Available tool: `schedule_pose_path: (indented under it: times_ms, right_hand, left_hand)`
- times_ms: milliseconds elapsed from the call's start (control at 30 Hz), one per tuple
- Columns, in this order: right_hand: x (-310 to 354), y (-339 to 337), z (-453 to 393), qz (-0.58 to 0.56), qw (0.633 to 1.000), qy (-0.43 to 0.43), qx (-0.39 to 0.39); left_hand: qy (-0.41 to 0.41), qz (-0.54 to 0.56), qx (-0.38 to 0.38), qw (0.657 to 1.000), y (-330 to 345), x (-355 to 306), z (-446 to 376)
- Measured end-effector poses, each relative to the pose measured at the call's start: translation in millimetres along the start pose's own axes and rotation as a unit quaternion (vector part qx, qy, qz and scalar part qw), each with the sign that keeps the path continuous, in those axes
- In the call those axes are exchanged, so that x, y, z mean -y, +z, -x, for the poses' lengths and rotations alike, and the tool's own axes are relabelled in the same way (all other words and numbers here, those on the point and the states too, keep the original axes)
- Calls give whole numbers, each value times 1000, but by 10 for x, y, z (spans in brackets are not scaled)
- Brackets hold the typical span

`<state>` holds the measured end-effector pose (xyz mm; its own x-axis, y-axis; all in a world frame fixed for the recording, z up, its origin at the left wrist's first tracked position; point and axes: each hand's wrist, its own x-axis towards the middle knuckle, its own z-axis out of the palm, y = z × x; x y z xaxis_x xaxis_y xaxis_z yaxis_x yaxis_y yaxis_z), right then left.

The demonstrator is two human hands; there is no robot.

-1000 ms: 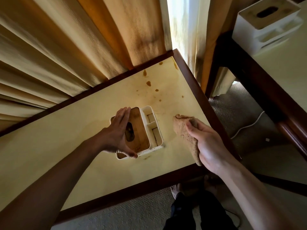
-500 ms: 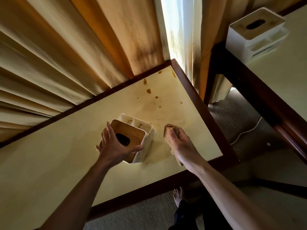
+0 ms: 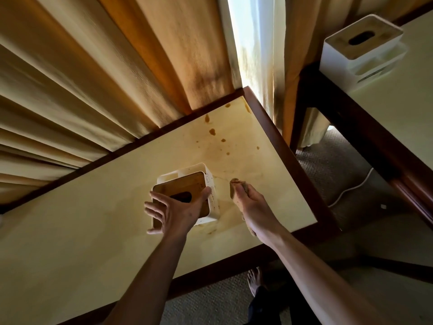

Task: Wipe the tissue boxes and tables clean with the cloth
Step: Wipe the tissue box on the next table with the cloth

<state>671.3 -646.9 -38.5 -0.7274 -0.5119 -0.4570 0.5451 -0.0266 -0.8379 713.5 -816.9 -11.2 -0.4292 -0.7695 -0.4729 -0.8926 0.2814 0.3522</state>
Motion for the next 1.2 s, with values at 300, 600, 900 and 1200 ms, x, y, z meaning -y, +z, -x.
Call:
schedule_pose_path:
  times_ms: [300, 600, 900, 1200]
  right_hand:
    - [-189, 221, -31, -62, 995, 32, 65]
    - [-304, 615, -231, -85, 995, 23, 49]
    - [-177, 606, -537, -163, 984, 68, 24]
    - [31, 684, -844, -71, 996, 7, 50]
  left_hand:
    - [248, -321, 184, 895, -515, 17, -392]
    - [276, -363, 205, 866, -497, 42, -644]
    - [292, -349, 185, 871, -478, 103, -699]
    - [280, -350, 196, 872, -472, 90, -700]
